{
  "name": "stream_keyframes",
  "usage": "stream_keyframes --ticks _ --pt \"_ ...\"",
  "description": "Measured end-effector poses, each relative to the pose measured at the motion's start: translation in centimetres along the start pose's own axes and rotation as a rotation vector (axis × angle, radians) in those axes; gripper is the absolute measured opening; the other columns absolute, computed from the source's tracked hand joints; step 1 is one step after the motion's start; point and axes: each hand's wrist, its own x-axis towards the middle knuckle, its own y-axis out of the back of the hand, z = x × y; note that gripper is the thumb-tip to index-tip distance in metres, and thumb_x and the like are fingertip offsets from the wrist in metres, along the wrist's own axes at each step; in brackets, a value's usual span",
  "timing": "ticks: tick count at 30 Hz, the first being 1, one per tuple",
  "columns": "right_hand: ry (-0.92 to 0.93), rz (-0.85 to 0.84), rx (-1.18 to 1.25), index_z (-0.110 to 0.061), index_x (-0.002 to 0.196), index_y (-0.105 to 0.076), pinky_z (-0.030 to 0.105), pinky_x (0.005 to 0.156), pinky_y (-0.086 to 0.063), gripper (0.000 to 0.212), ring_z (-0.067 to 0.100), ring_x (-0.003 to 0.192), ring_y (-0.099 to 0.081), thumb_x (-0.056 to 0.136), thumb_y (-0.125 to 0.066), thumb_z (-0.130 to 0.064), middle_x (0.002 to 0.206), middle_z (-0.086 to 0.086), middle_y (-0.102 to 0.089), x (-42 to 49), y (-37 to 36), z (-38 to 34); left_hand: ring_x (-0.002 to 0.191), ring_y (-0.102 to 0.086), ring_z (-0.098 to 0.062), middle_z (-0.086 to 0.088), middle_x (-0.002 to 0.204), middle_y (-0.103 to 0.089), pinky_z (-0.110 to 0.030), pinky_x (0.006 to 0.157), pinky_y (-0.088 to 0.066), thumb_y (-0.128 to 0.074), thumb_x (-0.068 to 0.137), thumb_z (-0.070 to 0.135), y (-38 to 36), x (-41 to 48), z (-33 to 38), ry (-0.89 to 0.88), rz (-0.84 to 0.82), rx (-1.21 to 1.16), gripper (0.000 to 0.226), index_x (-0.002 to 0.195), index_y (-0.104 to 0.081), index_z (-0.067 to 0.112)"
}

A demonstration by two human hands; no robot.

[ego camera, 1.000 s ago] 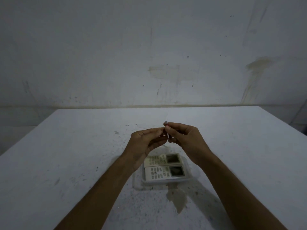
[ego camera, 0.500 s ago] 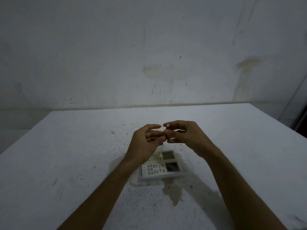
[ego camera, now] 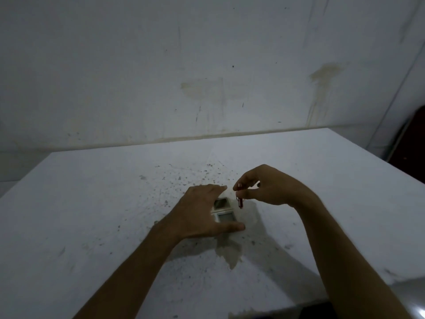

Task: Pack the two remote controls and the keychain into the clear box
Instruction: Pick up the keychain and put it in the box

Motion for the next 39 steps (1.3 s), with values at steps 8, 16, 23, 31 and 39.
stream_keyframes --ticks 8,16,23,31,39 --pt "-0.033 -0.276 -0.184 -0.029 0.116 -0.069 0.024 0.086 -0.049 0.03 0.006 0.099 -0.068 0.087 -0.075 -0.027 0.103 -0.014 -0.077 0.1 -0.8 -0.4 0.144 -0.039 -0.018 0.007 0.163 -0.036 -0.047 0.121 -0.03 -0.053 0.065 0.095 -0.1 0.3 -0.4 0.017 -0.078 0.027 0.113 0.157 -0.027 0.034" --pt "-0.04 -0.209 -0.281 -0.024 0.112 -0.073 0.033 0.096 -0.054 0.028 0.011 0.098 -0.07 0.084 -0.076 -0.024 0.107 -0.007 -0.077 0.4 -1.4 -1.4 0.142 -0.041 -0.017 0.006 0.162 -0.038 -0.043 0.121 -0.029 -0.055 0.068 0.092 -0.1 0.3 -0.4 -0.011 -0.068 0.026 0.111 0.157 -0.028 0.033" --pt "0.029 -0.067 -0.528 -0.028 0.106 -0.079 0.035 0.097 -0.039 0.021 0.022 0.118 -0.046 0.085 -0.074 -0.029 0.123 0.002 -0.057 0.1 -3.0 -1.7 0.134 -0.048 -0.017 0.005 0.156 -0.046 -0.041 0.116 -0.036 -0.053 0.077 0.084 -0.1 0.4 -0.7 -0.02 -0.051 0.0 0.097 0.156 -0.032 0.032" --pt "-0.076 -0.024 -0.434 -0.032 0.111 -0.077 0.043 0.103 -0.04 0.029 0.027 0.128 -0.043 0.082 -0.077 -0.035 0.137 0.007 -0.053 -0.3 -2.7 -0.5 0.137 -0.046 -0.02 0.003 0.156 -0.045 -0.043 0.114 -0.039 -0.056 0.08 0.075 -0.2 0.5 -1.6 -0.057 -0.052 0.026 0.074 0.147 -0.047 0.044" --pt "-0.051 -0.157 -0.349 -0.027 0.114 -0.078 0.033 0.101 -0.036 0.025 0.025 0.132 -0.044 0.09 -0.07 -0.025 0.142 0.006 -0.055 -0.1 -2.3 -1.0 0.129 -0.051 -0.017 0.004 0.15 -0.05 -0.04 0.109 -0.044 -0.062 0.078 0.073 0.0 0.5 -1.6 -0.077 -0.047 -0.042 0.072 0.142 -0.054 0.041"
